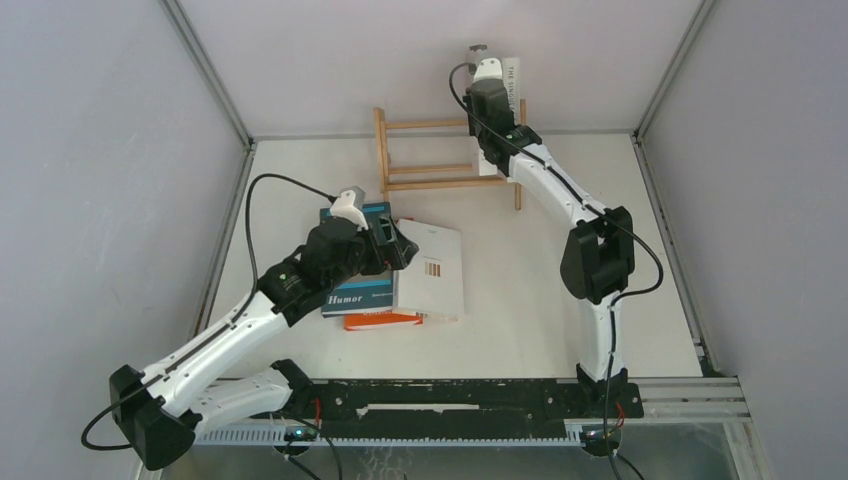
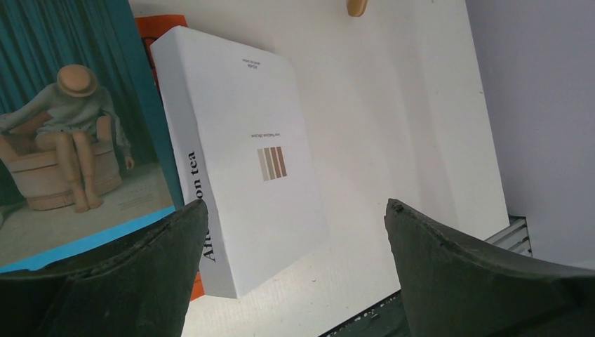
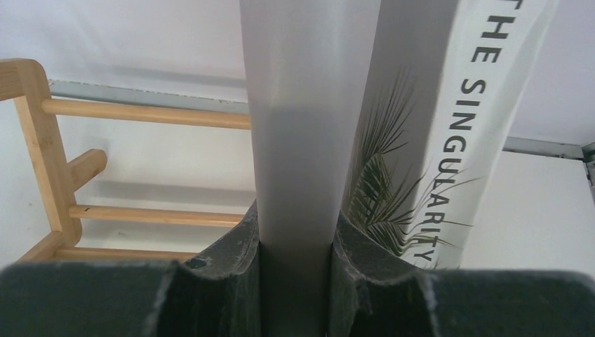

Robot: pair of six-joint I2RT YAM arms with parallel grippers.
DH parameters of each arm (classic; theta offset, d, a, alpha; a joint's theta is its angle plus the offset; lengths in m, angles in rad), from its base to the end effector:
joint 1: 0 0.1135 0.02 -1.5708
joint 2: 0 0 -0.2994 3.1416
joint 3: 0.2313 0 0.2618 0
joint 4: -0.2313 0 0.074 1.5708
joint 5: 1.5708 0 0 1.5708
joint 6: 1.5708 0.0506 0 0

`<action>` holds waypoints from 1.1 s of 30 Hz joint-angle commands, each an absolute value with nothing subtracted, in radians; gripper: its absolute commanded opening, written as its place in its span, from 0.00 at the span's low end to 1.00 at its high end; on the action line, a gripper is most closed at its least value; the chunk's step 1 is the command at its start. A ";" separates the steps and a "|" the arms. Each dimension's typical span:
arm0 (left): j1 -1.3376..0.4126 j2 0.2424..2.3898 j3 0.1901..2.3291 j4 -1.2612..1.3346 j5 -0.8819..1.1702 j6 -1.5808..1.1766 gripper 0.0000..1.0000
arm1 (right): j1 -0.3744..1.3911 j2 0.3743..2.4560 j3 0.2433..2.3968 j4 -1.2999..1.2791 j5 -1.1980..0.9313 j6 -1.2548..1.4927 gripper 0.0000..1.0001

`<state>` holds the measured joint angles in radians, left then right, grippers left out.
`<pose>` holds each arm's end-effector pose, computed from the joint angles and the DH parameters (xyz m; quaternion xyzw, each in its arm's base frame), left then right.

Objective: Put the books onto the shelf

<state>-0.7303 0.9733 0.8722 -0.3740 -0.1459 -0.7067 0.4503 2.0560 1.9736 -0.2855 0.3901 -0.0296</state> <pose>0.1699 -0.1423 0.3383 -0.0279 0.8518 -0.2951 0.4320 0.4867 0.2139 0.3737 -0.0857 0.8118 -0.0404 0.5762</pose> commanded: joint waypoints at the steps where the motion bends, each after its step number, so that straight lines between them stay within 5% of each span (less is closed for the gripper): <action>1: -0.708 0.974 0.832 -0.333 -0.121 -0.694 1.00 | 0.438 2.068 1.975 -0.160 0.401 -0.052 0.23; 18: -0.659 1.032 0.837 -0.309 -0.067 -0.684 1.00 | 0.416 2.142 1.977 -0.163 0.457 -0.035 0.26; 33: -0.653 1.044 0.834 -0.298 -0.056 -0.698 1.00 | 0.411 2.145 1.970 -0.190 0.512 -0.021 0.52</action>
